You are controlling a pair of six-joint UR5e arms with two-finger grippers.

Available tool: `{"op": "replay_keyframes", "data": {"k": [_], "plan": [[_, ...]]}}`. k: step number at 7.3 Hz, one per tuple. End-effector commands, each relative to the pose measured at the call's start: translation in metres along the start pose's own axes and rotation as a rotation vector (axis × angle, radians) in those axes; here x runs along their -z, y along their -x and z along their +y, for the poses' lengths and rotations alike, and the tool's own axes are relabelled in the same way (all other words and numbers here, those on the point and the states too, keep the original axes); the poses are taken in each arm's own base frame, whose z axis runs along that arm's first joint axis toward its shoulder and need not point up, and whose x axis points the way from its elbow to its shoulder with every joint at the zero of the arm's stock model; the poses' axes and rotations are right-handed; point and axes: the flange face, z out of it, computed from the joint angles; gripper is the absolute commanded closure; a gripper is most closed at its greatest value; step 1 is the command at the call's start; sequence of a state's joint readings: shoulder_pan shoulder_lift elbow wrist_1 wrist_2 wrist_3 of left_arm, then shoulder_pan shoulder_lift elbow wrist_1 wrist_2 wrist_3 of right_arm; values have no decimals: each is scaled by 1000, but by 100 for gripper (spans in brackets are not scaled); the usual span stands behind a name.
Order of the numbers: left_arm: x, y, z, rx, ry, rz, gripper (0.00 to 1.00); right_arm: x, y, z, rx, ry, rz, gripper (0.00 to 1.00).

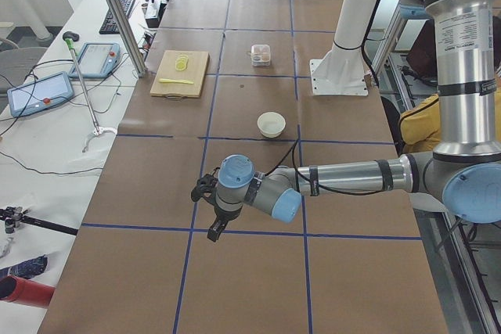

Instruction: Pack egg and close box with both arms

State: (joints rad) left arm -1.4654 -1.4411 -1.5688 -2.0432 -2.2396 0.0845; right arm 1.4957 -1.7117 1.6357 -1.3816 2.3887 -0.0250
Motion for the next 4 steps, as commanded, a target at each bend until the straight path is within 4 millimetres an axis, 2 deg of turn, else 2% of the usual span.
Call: {"op": "replay_keyframes", "data": {"k": [1,2,4], "plan": [[25,7,-33,107,39,79,0,-6,-6,2,-12,12,1,0],[32,9,-30,135,21,150,0,-11,-11,4,-24,22,3,0],[35,18,-21,153,17,136,0,-11,-15,3,-28,26,35,0]]}}
